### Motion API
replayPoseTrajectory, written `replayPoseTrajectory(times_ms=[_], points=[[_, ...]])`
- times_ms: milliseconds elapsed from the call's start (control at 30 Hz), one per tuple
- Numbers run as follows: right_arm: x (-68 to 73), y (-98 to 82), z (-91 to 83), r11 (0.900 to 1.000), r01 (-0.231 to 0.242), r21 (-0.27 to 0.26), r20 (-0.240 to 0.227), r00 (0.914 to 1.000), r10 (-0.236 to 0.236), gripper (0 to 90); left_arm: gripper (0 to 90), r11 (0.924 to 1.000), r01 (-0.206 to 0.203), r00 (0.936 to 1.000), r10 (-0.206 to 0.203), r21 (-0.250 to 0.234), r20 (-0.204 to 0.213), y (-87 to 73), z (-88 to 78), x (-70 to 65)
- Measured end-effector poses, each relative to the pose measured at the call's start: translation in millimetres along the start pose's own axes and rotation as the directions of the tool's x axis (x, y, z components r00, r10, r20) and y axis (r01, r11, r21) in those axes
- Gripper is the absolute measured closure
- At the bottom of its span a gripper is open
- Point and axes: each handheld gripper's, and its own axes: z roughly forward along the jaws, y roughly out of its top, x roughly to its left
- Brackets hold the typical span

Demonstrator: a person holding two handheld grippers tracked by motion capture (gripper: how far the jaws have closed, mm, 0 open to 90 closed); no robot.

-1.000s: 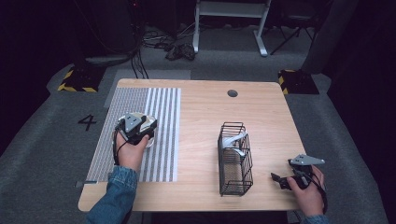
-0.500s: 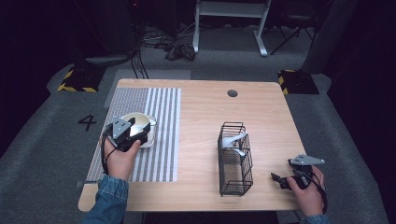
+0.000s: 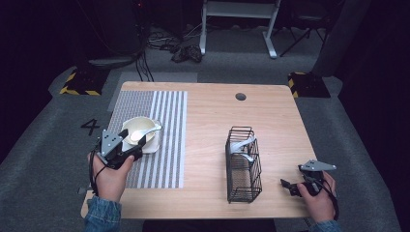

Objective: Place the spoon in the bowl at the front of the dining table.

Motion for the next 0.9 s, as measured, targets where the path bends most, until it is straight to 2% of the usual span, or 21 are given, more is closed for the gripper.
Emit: replayPoseTrajectory(times_ms=[500, 633, 900], points=[[0.0, 0.0, 0.0, 1.0, 0.0, 0.0, 0.0, 1.0, 0.0, 0.3, 28.5, 0.9996, -0.017, 0.9998, 0.017, 0.021, 0.013, -12.5, -30.3, 5.6], [0.0, 0.0, 0.0, 1.0, 0.0, 0.0, 0.0, 1.0, 0.0, 0.2, 29.7, 0.9996, -0.027, 0.9995, 0.027, -0.009, 0.017, -17.6, -35.7, 7.1], [0.0, 0.0, 0.0, 1.0, 0.0, 0.0, 0.0, 1.0, 0.0, 0.3, 29.2, 0.9994, -0.025, 0.9996, 0.025, 0.024, 0.013, -34.6, -44.9, 13.0]])
